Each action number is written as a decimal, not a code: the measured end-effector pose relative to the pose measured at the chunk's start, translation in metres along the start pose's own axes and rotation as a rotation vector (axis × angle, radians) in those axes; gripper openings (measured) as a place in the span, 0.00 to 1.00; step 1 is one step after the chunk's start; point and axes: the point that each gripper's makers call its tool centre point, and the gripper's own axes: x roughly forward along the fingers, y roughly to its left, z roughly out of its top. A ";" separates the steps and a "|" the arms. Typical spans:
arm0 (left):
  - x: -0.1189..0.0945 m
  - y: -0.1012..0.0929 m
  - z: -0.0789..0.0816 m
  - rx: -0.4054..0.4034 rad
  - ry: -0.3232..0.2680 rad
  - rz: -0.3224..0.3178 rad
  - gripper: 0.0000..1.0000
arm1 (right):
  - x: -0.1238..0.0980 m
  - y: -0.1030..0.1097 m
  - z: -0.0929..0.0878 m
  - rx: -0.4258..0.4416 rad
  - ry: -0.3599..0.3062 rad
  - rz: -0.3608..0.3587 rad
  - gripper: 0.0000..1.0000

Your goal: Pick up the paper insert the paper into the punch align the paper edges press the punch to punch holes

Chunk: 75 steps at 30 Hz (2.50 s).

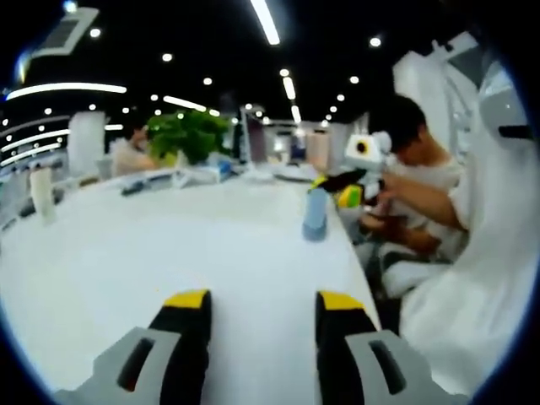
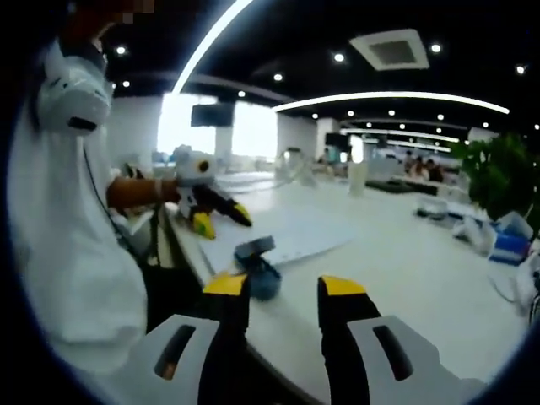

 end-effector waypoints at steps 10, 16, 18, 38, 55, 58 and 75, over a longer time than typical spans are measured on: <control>0.000 0.002 0.001 0.003 -0.005 0.013 0.49 | -0.002 0.003 -0.005 -0.028 0.008 0.053 0.35; 0.002 -0.001 0.003 -0.001 -0.008 0.018 0.48 | -0.006 0.002 -0.008 -0.024 -0.003 0.067 0.36; 0.007 -0.009 0.006 0.001 -0.008 0.021 0.48 | -0.006 0.001 -0.008 -0.020 -0.006 0.072 0.37; 0.006 -0.006 0.006 -0.012 -0.011 0.020 0.47 | -0.005 0.006 0.000 -0.003 -0.026 0.122 0.37; 0.003 0.010 0.001 0.005 -0.006 0.022 0.45 | 0.034 0.013 -0.014 -0.061 0.078 0.316 0.35; 0.004 0.010 0.001 0.007 -0.004 0.021 0.45 | 0.037 0.017 -0.019 -0.084 0.100 0.356 0.33; 0.006 0.010 0.001 0.008 -0.003 0.020 0.45 | 0.035 0.023 -0.022 -0.099 0.100 0.429 0.22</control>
